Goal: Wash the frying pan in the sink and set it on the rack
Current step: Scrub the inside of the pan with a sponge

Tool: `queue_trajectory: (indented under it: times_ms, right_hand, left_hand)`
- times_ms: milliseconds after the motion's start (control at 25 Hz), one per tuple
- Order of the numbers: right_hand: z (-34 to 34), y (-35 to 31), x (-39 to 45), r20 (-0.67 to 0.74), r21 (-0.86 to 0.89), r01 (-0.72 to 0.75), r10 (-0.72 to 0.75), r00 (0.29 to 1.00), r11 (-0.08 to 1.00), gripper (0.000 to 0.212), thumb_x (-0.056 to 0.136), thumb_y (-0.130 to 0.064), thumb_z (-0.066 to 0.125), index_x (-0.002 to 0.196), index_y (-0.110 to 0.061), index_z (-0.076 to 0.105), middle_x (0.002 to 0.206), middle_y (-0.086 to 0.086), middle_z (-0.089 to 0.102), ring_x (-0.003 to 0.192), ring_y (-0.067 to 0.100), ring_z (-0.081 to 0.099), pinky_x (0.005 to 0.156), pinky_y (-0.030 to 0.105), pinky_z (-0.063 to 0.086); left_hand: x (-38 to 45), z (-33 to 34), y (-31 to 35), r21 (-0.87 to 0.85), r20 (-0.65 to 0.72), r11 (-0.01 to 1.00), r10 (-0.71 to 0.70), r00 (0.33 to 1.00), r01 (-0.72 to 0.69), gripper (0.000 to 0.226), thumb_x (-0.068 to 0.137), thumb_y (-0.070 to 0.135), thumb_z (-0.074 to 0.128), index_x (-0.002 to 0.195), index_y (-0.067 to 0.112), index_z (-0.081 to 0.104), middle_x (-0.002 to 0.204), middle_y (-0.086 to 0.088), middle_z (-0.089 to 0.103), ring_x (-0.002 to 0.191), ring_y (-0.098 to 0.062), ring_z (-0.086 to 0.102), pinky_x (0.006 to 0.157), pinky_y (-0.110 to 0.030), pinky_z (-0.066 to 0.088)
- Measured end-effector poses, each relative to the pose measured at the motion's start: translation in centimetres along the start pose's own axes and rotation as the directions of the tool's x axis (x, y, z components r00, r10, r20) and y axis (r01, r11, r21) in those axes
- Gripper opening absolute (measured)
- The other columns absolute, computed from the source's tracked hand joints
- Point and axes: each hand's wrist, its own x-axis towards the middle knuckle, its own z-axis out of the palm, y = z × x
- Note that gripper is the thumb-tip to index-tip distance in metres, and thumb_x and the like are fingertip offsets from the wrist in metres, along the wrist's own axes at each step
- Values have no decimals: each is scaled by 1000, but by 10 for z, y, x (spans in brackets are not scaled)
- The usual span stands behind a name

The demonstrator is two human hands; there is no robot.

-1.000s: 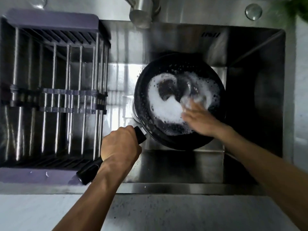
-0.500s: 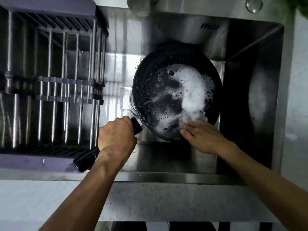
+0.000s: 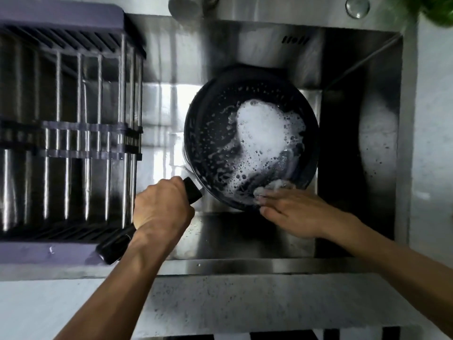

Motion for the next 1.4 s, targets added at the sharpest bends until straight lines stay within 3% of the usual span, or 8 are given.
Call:
queue_trajectory:
  times_ms: [200, 400, 640, 800, 1000, 1120, 1200, 1400]
  right_hand:
    - [-19, 35, 26, -207, -268, -269, 217, 954, 925, 57, 101, -45, 21, 143, -18, 49, 156, 8, 35, 142, 30, 30, 116, 39, 22]
    - [-8, -27, 95, -150, 251, 217, -184, 971, 943, 48, 107, -37, 28, 155, -29, 30, 152, -28, -20, 141, -6, -29, 112, 20, -20]
    - [-14, 18, 95, -209, 301, -34, 101, 973, 953, 54, 101, -54, 26, 150, -57, 4, 159, -22, -24, 147, 14, -22, 121, 54, -8]
    - [-10, -49, 128, -269, 381, 232, -133, 954, 895, 57, 102, -46, 30, 156, -44, 12, 162, -18, -15, 150, 15, -17, 111, 33, -19]
    - [-10, 6, 94, -217, 365, -119, 209, 954, 923, 51, 106, -47, 23, 155, -43, 11, 163, -14, -19, 149, 15, -21, 116, 36, -15]
    - [-1, -93, 104, -279, 841, 334, -188, 942, 426, 61, 98, -42, 29, 157, -33, 17, 165, -13, 0, 147, -8, 4, 119, 17, 6]
    - [-53, -109, 141, -506, 859, 502, 17, 862, 102, 66, 95, -31, 36, 158, -25, 16, 166, -10, 2, 143, -14, 13, 117, 13, 13]
    - [-68, -115, 177, -562, 826, 515, 401, 724, 229, 91, 80, -55, 42, 158, -22, 8, 167, -2, -10, 152, 10, -8, 124, 39, -1]
  left_hand:
    - [3, 1, -1, 6, -8, 1000, 15, 1000, -14, 29, 75, 24, 64, 103, 19, 57, 85, -3, 65, 76, -24, 63, 58, -29, 37]
    - [0, 1, 0, 14, -6, 1000, 17, 1000, -17, 28, 79, 22, 63, 105, 19, 55, 86, -1, 64, 69, -20, 54, 59, -29, 37]
    - [3, 0, -1, 0, 21, 1000, 20, 1000, -20, 31, 79, 24, 62, 109, 18, 55, 91, -2, 64, 83, -23, 63, 63, -30, 39]
    - [2, 1, 1, -31, 24, 999, 23, 999, -22, 31, 77, 25, 64, 107, 19, 55, 90, -1, 63, 79, -22, 60, 61, -29, 37]
    - [3, 1, -2, -26, 19, 999, 27, 999, -27, 31, 78, 26, 64, 106, 19, 54, 94, -2, 63, 86, -23, 62, 63, -29, 36]
    - [3, 3, -2, -34, 42, 999, 20, 999, -18, 31, 77, 26, 64, 106, 20, 54, 96, -1, 64, 89, -23, 63, 63, -29, 37]
    - [4, 5, -1, -54, 31, 998, 16, 999, -14, 31, 75, 26, 63, 105, 22, 54, 94, 1, 64, 88, -22, 64, 63, -29, 38]
    - [4, 3, -3, -60, 28, 998, 1, 1000, 1, 31, 73, 26, 63, 102, 22, 55, 91, 1, 64, 85, -23, 63, 62, -29, 38]
